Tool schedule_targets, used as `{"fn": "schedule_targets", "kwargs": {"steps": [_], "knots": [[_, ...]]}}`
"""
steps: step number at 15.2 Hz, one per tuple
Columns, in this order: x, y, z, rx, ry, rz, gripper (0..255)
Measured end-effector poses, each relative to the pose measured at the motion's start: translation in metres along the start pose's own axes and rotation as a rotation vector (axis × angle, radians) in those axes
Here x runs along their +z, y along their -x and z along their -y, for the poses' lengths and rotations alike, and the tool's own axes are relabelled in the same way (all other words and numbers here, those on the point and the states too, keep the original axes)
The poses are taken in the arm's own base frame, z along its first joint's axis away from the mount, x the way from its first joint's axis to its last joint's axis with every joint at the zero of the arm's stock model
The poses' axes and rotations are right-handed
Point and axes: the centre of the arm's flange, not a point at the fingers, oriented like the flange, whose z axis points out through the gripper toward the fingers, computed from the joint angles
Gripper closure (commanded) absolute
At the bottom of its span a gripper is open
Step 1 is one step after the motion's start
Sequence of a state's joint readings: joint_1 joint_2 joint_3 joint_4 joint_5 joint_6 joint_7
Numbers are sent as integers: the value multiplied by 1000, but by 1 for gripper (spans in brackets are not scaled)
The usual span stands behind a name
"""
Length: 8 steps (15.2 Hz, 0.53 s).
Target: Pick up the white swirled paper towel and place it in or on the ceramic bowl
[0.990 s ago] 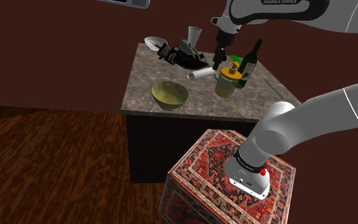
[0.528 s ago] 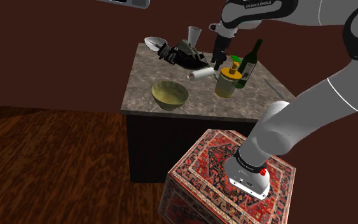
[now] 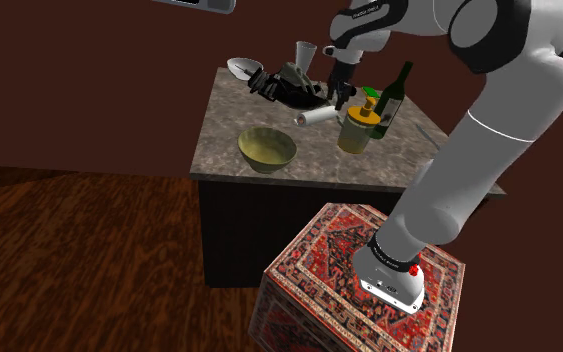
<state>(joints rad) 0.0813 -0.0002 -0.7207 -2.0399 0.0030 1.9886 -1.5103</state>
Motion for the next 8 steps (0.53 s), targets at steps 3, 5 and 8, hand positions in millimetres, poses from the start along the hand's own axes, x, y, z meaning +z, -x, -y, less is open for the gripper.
{"fn": "schedule_targets", "kwargs": {"steps": [3, 5, 8], "knots": [[18, 5, -42, -78, -12, 9, 0], [26, 7, -67, -130, -20, 13, 0], [42, 11, -103, -209, -33, 21, 0]]}}
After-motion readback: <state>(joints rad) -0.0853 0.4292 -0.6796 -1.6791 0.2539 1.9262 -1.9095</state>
